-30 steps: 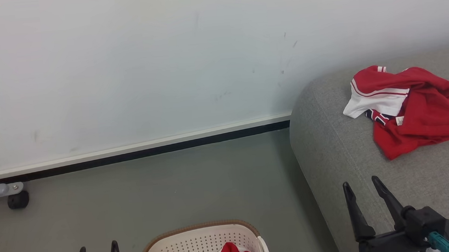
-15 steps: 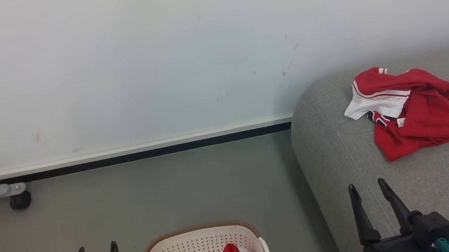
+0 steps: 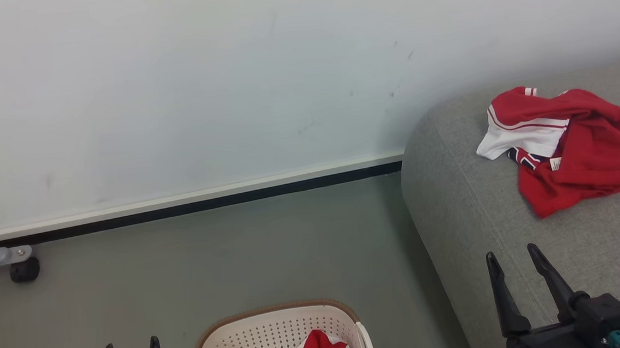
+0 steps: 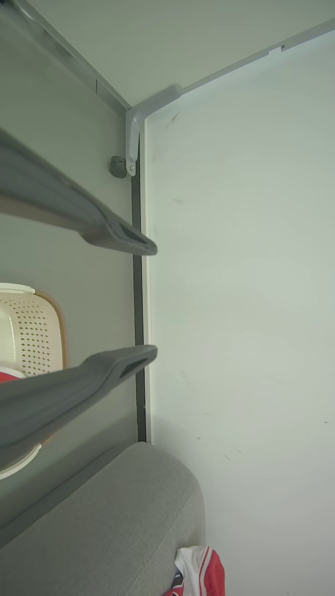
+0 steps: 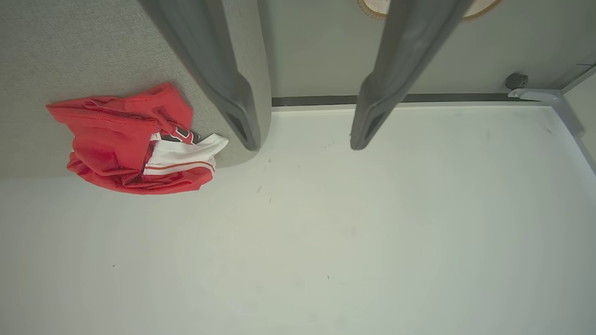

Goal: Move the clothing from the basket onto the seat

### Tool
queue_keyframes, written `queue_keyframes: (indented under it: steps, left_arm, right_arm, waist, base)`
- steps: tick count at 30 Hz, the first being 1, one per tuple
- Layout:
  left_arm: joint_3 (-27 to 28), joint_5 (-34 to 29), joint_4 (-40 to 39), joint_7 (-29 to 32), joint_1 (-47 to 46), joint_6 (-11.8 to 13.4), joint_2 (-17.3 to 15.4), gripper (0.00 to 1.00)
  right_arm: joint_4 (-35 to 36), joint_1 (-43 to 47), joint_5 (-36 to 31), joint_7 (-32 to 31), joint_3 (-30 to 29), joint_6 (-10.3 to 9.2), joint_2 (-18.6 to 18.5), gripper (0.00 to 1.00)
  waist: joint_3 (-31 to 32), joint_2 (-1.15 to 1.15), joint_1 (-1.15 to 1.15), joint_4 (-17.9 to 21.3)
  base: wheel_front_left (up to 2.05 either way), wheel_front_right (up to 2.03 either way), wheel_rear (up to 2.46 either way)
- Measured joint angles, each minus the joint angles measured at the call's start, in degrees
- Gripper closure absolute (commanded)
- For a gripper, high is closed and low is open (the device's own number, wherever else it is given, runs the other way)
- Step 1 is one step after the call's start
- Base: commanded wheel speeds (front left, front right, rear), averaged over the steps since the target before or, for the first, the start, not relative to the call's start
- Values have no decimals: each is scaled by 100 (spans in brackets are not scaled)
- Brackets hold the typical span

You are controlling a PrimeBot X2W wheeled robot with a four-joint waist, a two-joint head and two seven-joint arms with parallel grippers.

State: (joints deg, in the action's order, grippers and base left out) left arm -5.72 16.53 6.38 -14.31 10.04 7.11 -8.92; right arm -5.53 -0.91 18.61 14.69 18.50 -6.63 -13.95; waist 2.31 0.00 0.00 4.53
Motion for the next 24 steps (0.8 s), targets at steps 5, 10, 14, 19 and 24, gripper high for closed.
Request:
queue_keyframes:
  steps: [5,10,14,19,24]
  left_arm:
    - [-100,-58,-9,-1,-30,-40,-26,0]
    - [-279,-222,68,0,-314,-109,-22,0]
    - [-420,-266,183,9,-538,-166,-4,0]
    - [-699,-370,502,174,-955,-270,60,0]
    - [-1012,-511,975,390,-1406,-408,177,0]
  right_arm:
    - [105,2,1,0,-140,-11,-1,0]
    - [179,-71,0,0,-298,-27,-1,0]
    - [285,-197,-53,0,-368,-43,-2,0]
    - [450,-433,-130,0,-482,-43,-9,0]
    - [602,-751,-189,0,-591,-43,-16,0]
  waist:
    - [-192,0,0,34]
    - [-501,0,0,74]
    - [-717,1,1,109]
    - [-1102,1,1,196]
    - [-1497,1,1,330]
  base:
    - [0,0,0]
    - [0,0,0]
    - [0,0,0]
    - [0,0,0]
    - [0,0,0]
